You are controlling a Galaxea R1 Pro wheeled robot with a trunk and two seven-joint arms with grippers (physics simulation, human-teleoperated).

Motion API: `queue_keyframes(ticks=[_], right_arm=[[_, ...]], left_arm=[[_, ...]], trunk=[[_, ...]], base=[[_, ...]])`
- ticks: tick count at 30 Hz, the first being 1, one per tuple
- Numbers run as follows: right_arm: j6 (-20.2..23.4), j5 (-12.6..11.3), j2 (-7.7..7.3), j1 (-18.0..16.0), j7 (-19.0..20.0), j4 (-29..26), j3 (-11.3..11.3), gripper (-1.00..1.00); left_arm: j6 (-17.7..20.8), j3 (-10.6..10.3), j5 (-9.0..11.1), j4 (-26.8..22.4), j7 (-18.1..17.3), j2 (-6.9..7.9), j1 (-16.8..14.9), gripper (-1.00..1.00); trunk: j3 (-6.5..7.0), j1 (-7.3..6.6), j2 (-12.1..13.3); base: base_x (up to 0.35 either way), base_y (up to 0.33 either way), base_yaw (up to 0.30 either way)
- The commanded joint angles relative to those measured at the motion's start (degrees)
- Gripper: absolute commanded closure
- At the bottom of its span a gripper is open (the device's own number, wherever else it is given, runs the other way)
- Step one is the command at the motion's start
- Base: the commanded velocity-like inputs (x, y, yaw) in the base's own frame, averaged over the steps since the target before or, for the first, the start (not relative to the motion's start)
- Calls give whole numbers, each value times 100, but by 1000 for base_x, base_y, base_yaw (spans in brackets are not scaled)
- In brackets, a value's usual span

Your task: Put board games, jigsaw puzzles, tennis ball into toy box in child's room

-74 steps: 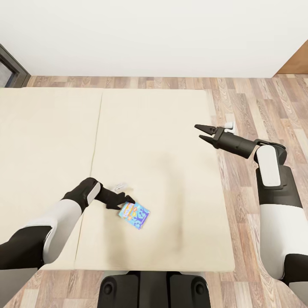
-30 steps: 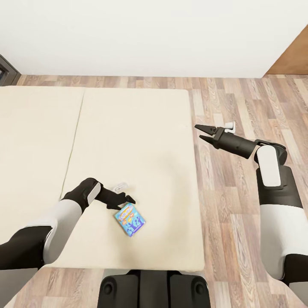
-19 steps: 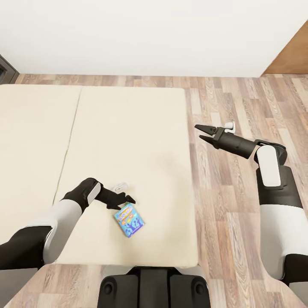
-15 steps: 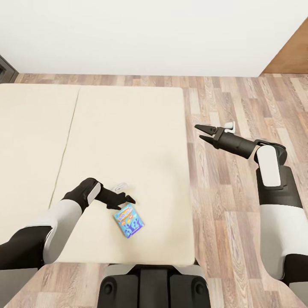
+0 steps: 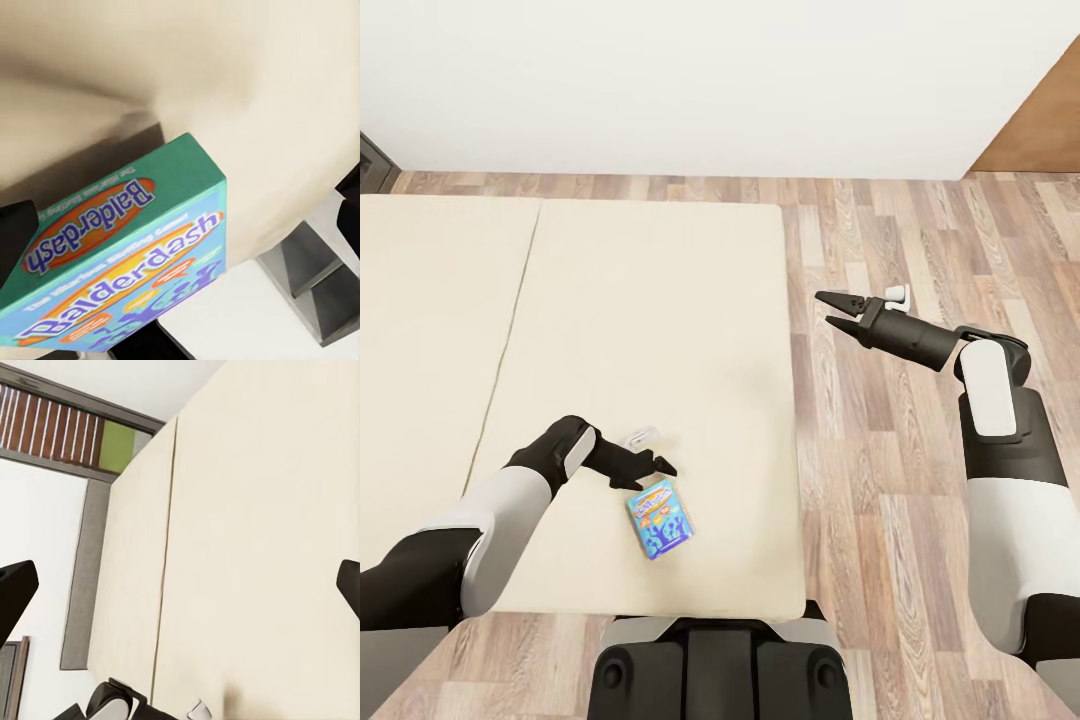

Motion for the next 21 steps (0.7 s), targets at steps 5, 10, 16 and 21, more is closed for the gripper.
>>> queue_keyframes(ticks=[5,10,16,21], right_arm=[[22,46,1,-4,55,1,-13,-100],[22,47,2,-4,55,1,-6,-100],[22,45,1,-4,55,1,-11,-100],[22,45,1,-4,55,1,-13,-100]], left_arm=[[44,15,35,-4,20,1,-1,-100],[44,16,35,-5,17,3,-1,-100],[60,55,52,-56,-7,65,-1,-100],[70,80,66,-73,-67,293,-1,-100]], trunk=[[-3,1,-4],[-3,1,-4],[-3,1,-4],[-3,1,-4]], base=[[0,-1,0],[0,0,0],[0,0,0],[0,0,0]])
